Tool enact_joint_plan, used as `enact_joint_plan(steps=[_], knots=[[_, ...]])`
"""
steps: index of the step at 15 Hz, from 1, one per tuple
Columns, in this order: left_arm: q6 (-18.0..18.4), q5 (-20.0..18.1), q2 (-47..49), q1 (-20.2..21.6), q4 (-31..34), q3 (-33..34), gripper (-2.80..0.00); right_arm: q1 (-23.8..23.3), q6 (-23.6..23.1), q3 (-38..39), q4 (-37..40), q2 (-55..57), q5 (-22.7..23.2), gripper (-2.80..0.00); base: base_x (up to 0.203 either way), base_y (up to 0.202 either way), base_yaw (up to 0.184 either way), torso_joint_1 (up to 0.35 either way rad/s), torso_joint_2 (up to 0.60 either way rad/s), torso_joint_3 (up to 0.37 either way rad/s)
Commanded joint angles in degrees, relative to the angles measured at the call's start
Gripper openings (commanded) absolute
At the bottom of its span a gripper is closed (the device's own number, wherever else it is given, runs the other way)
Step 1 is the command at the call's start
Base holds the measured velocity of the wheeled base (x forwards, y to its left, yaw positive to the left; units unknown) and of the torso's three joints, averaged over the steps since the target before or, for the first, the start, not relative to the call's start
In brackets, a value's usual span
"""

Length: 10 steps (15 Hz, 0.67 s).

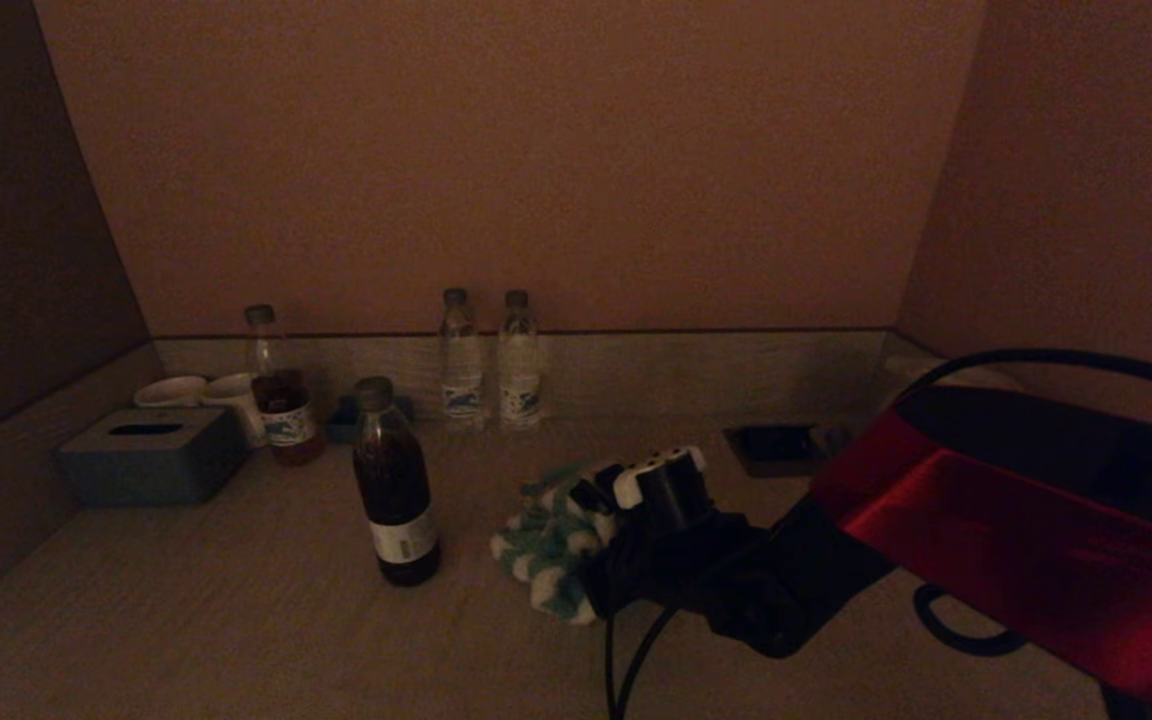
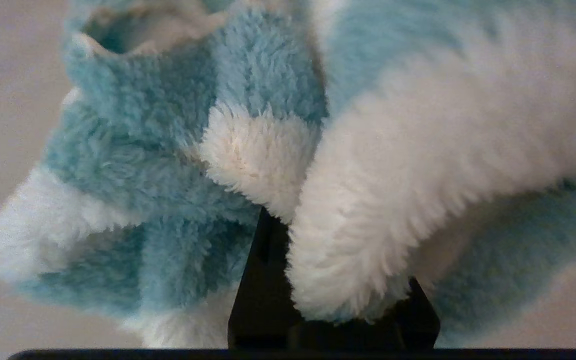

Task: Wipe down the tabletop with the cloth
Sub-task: Sweep the stains on the table

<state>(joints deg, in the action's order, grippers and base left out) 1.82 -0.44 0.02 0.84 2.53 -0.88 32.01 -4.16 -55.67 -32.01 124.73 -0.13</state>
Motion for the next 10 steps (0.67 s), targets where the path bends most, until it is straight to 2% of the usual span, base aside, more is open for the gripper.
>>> enact_joint_plan(steps=[1, 6, 10], knots=[[0.03, 0.0, -0.02, -0.05, 0.02, 0.0, -2.8, -3.35, 0.0, 0.9, -5.23, -0.82, -0.15, -2.8, 0.0, 0.0, 0.0, 0.0, 0.0, 0.0], [0.03, 0.0, -0.02, 0.04, 0.02, 0.0, -2.8, -8.73, -0.15, -2.72, -5.15, 1.99, -0.13, -2.8, 0.0, 0.0, 0.0, 0.0, 0.0, 0.0], [0.03, 0.0, 0.06, 0.01, 0.02, 0.0, -2.8, -12.43, -0.15, -11.79, -4.74, 8.1, -0.48, -2.8, 0.0, 0.0, 0.0, 0.0, 0.0, 0.0]])
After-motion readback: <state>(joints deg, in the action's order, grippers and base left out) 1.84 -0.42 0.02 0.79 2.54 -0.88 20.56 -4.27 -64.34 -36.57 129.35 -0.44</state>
